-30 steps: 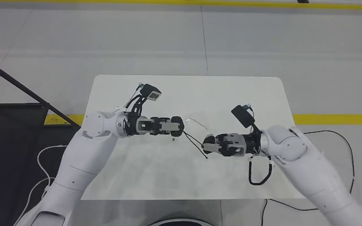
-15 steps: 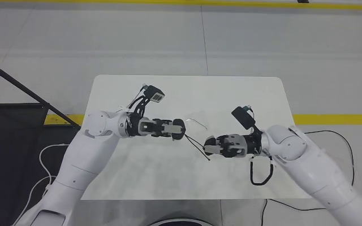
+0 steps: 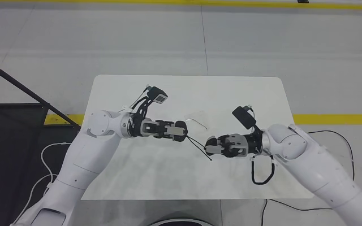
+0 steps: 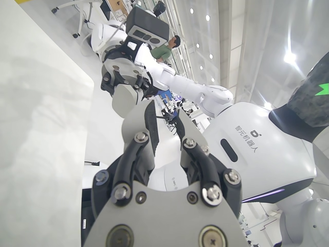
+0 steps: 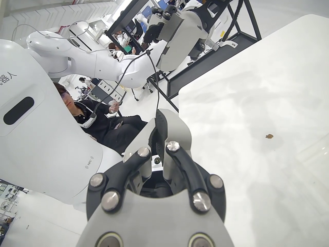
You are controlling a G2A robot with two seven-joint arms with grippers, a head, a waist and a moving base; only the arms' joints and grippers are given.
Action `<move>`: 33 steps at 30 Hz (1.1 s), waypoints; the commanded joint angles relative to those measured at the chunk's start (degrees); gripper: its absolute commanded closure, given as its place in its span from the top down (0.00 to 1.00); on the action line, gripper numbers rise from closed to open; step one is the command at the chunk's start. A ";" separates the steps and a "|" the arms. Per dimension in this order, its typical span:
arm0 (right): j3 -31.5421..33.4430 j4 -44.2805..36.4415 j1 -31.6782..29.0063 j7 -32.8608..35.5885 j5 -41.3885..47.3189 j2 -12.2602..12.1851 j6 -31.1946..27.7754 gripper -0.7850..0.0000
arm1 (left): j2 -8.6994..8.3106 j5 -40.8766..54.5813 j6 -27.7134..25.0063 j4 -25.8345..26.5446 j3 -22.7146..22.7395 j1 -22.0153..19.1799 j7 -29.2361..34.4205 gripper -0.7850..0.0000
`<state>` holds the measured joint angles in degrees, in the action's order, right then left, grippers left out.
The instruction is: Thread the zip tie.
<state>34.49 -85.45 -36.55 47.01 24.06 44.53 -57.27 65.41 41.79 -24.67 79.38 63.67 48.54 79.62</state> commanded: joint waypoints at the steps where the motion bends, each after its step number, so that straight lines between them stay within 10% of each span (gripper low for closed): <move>1: -0.57 0.14 0.39 -0.20 0.14 -0.12 -0.20 0.00 | -0.04 -0.10 -0.08 0.19 -0.08 0.04 -0.08 0.31; 33: -4.69 0.68 3.76 -0.73 2.30 -1.14 -0.73 0.00 | -0.57 -0.18 -1.21 0.48 -1.13 -0.15 -1.21 0.00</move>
<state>29.73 -84.70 -32.74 46.28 26.22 43.43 -58.00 64.86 41.60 -25.86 79.85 62.55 48.39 78.43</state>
